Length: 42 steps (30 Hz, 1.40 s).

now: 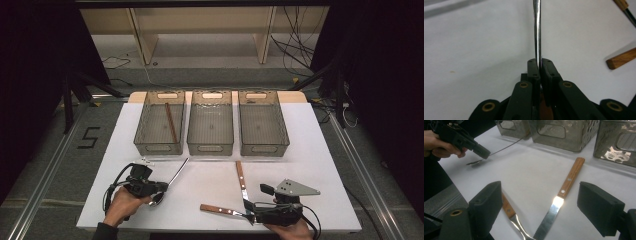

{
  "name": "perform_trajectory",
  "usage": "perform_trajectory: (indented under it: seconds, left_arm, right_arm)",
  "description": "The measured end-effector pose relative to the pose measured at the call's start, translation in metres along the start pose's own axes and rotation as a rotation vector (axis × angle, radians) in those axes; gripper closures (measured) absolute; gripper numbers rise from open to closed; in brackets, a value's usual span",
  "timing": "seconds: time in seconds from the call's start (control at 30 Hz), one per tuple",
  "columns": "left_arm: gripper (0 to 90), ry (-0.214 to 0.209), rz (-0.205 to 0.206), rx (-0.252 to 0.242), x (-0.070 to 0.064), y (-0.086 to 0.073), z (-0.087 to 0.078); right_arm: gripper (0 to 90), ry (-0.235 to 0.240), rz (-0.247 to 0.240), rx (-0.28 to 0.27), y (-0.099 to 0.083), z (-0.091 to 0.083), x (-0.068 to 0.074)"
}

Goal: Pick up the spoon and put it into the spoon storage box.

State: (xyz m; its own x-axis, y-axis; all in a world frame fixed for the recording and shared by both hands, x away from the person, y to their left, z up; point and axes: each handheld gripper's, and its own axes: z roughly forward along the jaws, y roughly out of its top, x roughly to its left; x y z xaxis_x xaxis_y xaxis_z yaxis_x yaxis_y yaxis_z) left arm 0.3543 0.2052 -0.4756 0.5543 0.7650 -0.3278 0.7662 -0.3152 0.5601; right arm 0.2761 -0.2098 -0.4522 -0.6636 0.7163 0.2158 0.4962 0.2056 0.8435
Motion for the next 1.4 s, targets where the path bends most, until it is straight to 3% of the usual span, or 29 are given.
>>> perform_trajectory:
  seconds: [0.27,0.47,0.83,1.1,1.3,1.4]
  left_arm:
    - [85.4,-0.084,0.002,-0.008,-0.006,0.002,0.001]
    - [85.4,-0.128,0.014,0.001,-0.014,0.005,0.003]
    - [85.4,-0.134,0.025,0.017,-0.017,0.006,0.005]
    - [85.4,-0.164,0.029,0.032,-0.019,0.006,0.008]
    - [85.4,-0.184,0.045,0.041,-0.026,0.008,0.007]
    - [85.4,-0.189,0.052,0.046,-0.028,0.009,0.007]
  right_arm:
    - [20.9,0.01,-0.007,0.003,0.001,0.003,0.003]
    - [20.8,0.032,-0.038,0.006,0.004,0.011,0.011]
    - [20.8,0.07,-0.073,0.029,0.008,0.026,0.024]
    - [20.9,0.085,-0.105,0.033,0.012,0.034,0.031]
    - [20.8,0.076,-0.19,0.028,0.016,0.042,0.043]
    - [20.8,0.065,-0.263,0.032,0.019,0.049,0.051]
